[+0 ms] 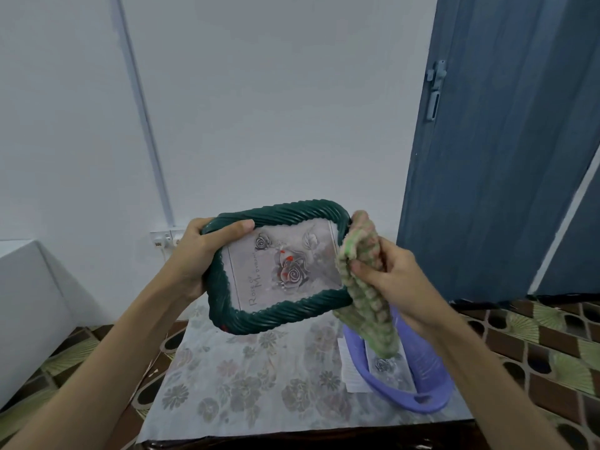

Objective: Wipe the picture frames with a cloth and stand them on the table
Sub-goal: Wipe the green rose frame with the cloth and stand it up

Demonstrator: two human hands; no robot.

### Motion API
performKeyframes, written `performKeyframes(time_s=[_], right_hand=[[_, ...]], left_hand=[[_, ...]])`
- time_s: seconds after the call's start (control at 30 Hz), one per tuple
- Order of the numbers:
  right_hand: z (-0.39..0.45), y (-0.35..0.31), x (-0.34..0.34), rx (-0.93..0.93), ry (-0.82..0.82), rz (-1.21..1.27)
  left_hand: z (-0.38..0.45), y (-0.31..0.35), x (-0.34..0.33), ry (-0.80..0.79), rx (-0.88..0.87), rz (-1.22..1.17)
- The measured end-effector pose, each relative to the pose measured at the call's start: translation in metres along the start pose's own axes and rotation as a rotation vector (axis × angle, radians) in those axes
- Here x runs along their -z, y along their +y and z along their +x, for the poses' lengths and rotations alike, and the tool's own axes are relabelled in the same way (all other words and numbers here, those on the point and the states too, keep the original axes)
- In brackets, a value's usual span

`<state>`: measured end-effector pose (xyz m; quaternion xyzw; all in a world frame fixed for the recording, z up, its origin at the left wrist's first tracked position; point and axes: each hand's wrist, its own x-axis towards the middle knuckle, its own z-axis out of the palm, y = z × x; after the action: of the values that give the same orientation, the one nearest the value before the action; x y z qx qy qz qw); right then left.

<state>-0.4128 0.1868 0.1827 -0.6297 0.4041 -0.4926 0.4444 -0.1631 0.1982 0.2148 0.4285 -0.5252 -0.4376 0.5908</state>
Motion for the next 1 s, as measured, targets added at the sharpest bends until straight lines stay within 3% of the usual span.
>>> performKeyframes(time_s=[0.07, 0.17, 0.27, 0.33, 0.37, 0.43, 0.53, 0.63, 0.87, 0.93, 1.0], right_hand=[[0.005, 0.007, -0.009, 0.068, 0.198, -0.099], [0.01, 0.008, -0.016, 0.068, 0.362, 0.014], [0.008, 0.007, -0.008, 0.014, 0.121, 0.215], [0.005, 0.012, -0.005, 0.054, -0.038, 0.058], [0.006, 0.015, -0.005, 0.098, -0.023, -0.088], [0.008, 0.018, -0.009, 0.18, 0.156, -0.255], [0.011, 0.014, -0.016, 0.137, 0.334, -0.019], [0.015, 0.009, -0.014, 0.094, 0.336, 0.092], [0.022, -0.012, -0.013, 0.234, 0.242, -0.033], [0.023, -0.016, -0.018, 0.208, 0.239, -0.009], [0.026, -0.019, -0.016, 0.104, 0.279, 0.188]], left_hand=[[0.0, -0.002, -0.002, 0.021, 0.008, -0.01], [-0.002, -0.002, -0.003, 0.031, 0.033, -0.048], [-0.003, -0.003, -0.002, 0.06, 0.041, -0.095], [-0.001, -0.003, 0.0, 0.079, 0.038, -0.098], [-0.001, -0.004, 0.0, 0.087, 0.038, -0.09], [0.001, -0.006, 0.0, 0.084, 0.049, -0.066], [0.0, -0.009, -0.002, 0.045, 0.079, -0.077], [0.0, -0.006, 0.005, -0.071, 0.161, -0.058], [0.006, 0.016, 0.01, -0.5, 0.219, 0.268], [0.003, 0.02, -0.001, -0.515, 0.201, 0.367], [0.003, 0.018, -0.008, -0.419, 0.15, 0.39]])
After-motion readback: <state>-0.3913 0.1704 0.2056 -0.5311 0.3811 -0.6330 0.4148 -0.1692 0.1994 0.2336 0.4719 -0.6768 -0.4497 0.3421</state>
